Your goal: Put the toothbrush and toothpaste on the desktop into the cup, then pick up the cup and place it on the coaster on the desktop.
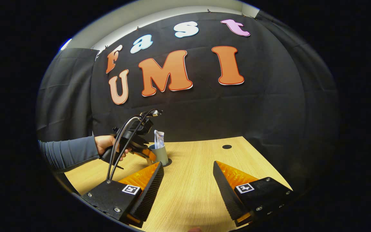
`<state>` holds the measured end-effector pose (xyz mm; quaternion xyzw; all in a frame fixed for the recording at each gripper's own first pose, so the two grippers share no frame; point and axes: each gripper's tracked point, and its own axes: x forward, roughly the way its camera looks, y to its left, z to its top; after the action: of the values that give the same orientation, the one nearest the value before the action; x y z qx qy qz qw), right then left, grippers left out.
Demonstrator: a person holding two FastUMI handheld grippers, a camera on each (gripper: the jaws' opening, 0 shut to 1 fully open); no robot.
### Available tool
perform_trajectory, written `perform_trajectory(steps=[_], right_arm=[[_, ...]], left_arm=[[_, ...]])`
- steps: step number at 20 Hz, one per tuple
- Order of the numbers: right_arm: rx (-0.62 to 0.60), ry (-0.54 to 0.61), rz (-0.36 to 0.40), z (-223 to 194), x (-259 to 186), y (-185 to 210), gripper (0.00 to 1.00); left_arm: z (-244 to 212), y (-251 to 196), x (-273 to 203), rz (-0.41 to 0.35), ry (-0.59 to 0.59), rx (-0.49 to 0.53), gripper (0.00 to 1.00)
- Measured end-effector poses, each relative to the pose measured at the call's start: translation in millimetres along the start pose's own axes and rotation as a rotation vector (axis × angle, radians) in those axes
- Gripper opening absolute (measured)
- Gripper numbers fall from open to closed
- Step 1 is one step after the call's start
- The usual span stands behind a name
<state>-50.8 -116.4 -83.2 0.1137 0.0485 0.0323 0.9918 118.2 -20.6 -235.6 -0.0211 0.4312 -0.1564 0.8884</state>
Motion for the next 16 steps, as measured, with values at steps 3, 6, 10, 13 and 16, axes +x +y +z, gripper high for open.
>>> perform_trajectory(steps=[3,6,10,13,16], right_arm=[[-0.001,0.001,0.006,3.0,1.4,9.8,0.97],[-0.044,-0.024,0.007,9.4,-1.3,22.1,0.93],[-0.083,-0.055,0.0,19.6,-6.2,34.7,0.92],[-0.082,-0.087,0.006,31.5,-13.8,50.0,0.92],[-0.099,-0.131,0.007,44.4,-22.4,66.6,0.92]], left_arm=[[8.2,-0.5,-12.9,-0.016,-0.082,0.05,0.6],[20.4,19.7,-27.0,0.08,-0.221,0.121,0.9],[24.5,20.8,-54.2,0.106,-0.403,0.099,1.0],[22.7,25.1,-62.9,0.112,-0.522,0.096,0.99],[16.7,23.3,-72.1,0.153,-0.633,0.089,0.99]])
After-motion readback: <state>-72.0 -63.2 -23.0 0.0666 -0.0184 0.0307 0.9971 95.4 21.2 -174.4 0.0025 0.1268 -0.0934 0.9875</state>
